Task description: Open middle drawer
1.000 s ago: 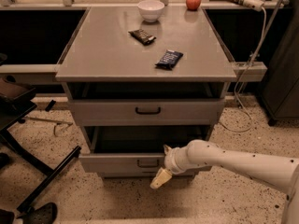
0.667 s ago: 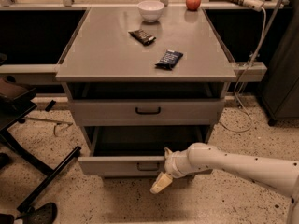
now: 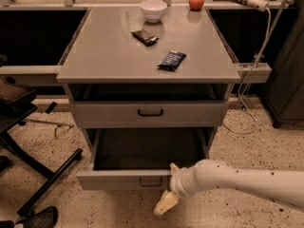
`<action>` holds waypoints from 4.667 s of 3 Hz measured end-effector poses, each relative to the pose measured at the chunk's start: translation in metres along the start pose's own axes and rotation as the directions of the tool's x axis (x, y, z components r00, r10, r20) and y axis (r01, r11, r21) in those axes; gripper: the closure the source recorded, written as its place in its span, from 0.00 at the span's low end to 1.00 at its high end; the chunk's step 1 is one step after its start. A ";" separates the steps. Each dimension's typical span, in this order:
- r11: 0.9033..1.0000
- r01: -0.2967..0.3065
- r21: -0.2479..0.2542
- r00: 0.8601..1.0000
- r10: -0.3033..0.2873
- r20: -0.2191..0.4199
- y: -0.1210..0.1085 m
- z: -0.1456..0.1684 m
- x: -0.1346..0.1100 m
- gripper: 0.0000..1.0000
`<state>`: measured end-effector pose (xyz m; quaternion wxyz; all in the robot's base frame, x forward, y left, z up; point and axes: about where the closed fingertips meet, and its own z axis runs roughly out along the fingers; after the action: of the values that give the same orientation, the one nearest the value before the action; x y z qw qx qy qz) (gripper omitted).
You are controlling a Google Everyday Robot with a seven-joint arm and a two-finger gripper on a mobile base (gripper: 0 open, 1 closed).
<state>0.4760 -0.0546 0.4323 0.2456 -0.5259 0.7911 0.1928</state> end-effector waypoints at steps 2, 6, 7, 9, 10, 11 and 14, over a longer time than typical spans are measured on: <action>0.999 -0.036 -0.019 0.999 0.036 -0.021 0.053 -0.007 0.015 0.00; 0.994 -0.077 -0.075 0.996 0.074 -0.041 0.071 -0.012 0.022 0.00; 0.987 -0.110 -0.117 0.992 0.103 -0.067 0.089 -0.017 0.025 0.00; 0.985 -0.106 -0.138 0.993 0.098 -0.062 0.092 -0.016 0.024 0.00; 0.979 -0.124 -0.161 0.992 0.116 -0.058 0.105 -0.017 0.029 0.00; 0.979 -0.125 -0.161 0.991 0.117 -0.058 0.105 -0.020 0.026 0.00; 0.962 -0.186 -0.202 0.981 0.171 -0.088 0.138 -0.028 0.034 0.00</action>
Offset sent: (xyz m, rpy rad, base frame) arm -0.0386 0.0036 0.0035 -0.0023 0.0239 -0.0223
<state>0.3319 -0.0438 0.4410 0.1425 -0.4819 0.8186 0.2780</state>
